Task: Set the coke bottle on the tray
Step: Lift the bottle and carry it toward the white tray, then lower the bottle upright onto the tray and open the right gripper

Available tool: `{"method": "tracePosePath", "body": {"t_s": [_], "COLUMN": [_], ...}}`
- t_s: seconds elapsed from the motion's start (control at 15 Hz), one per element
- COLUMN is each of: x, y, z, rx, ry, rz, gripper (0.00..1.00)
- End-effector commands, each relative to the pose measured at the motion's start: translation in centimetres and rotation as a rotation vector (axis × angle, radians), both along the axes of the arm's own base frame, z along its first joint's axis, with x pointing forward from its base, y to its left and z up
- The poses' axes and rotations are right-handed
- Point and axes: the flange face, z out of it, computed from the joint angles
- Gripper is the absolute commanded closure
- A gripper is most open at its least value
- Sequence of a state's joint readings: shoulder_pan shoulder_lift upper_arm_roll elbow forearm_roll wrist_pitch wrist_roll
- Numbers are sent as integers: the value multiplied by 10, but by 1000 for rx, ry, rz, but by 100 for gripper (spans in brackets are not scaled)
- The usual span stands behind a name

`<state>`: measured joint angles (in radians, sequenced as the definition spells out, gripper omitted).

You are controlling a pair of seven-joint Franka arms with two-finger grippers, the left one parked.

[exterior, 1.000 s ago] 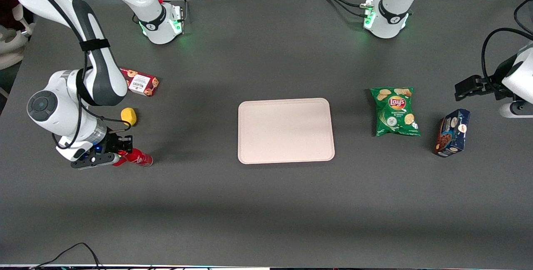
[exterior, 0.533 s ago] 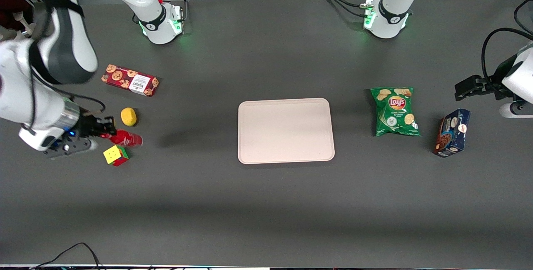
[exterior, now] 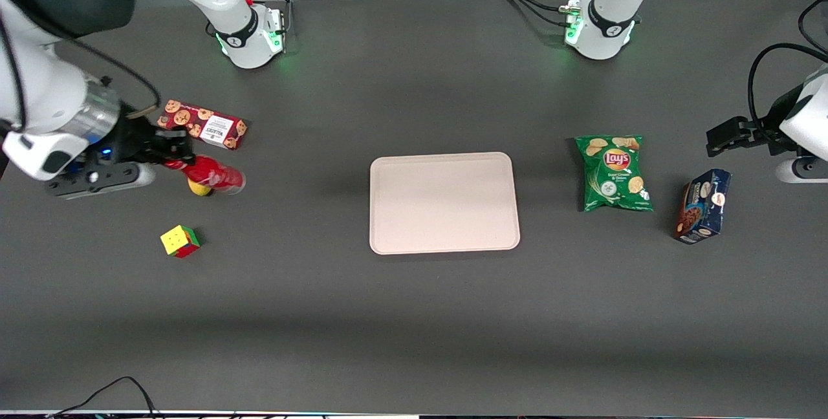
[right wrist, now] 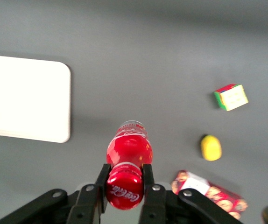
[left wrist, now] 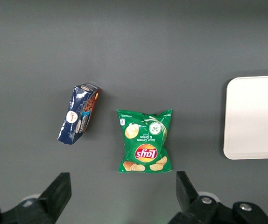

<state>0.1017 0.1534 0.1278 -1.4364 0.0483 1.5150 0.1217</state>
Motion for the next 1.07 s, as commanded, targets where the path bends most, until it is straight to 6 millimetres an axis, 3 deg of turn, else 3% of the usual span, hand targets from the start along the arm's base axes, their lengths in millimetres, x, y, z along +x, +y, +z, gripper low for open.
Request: {"method": "tracePosePath", "body": {"t_s": [0.0,0.2,0.4,0.53,0.8,1.0], "x": [-6,-10,-8,-10,-6,-8], "y": [88,167,225,259,297,311], "z": [3,-14,-40,-68,-122,-163], "rx": [15,-6,-3,-30,-49,-28], "ry": [21,12,-31,-74,-116,-127], "rz": [-96,-167,-230,-253,-300,-311], "gripper": [100,100,100,100,100,100]}}
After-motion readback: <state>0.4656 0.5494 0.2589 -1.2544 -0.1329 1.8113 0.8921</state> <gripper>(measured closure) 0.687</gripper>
